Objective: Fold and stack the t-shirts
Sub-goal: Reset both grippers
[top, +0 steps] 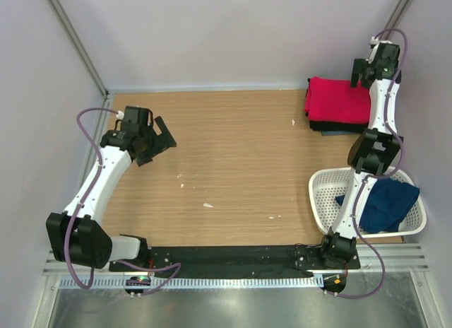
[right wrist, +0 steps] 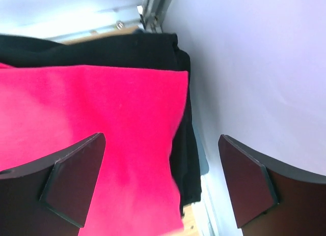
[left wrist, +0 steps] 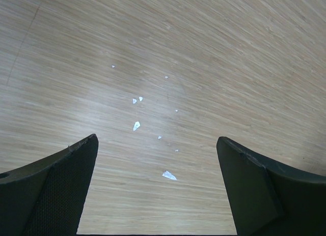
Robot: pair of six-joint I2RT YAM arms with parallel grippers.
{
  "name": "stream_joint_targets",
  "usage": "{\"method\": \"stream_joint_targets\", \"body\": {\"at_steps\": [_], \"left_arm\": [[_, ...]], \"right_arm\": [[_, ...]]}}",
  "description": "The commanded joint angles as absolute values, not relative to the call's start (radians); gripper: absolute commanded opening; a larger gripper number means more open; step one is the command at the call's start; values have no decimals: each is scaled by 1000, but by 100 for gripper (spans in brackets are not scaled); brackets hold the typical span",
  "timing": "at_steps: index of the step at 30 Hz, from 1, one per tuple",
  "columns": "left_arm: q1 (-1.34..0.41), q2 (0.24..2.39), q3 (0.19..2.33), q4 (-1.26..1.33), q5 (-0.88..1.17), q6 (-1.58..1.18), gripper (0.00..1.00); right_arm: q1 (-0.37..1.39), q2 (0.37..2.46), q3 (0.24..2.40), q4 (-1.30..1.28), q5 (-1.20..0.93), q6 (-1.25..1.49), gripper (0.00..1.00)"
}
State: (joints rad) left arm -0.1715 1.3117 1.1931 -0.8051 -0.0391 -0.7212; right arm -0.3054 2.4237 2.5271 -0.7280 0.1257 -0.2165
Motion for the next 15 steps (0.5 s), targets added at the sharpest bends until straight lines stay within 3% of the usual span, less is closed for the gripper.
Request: {"method": "stream_joint_targets", "body": {"at_steps": [1, 4, 7, 11, 15], "left_arm": [[-166, 1292, 1250, -778, -11, -680, 100], [-166, 1292, 1298, -778, -6, -634, 100], [-164, 1269, 1322, -749, -5, -591, 100], [-163, 1217, 1305, -706, 32, -565, 100], [-163, 1146, 1232, -669, 48, -558, 100]], "right_arm": [[-299, 2183, 2569, -710, 72, -152, 100], [-293, 2008, 2458, -724, -47, -80, 100], [-293, 1774, 2211, -636, -130, -3, 100], [-293, 1521, 1819, -540, -156, 118, 100], [-293, 1321, 1565, -531, -141, 190, 100]]}}
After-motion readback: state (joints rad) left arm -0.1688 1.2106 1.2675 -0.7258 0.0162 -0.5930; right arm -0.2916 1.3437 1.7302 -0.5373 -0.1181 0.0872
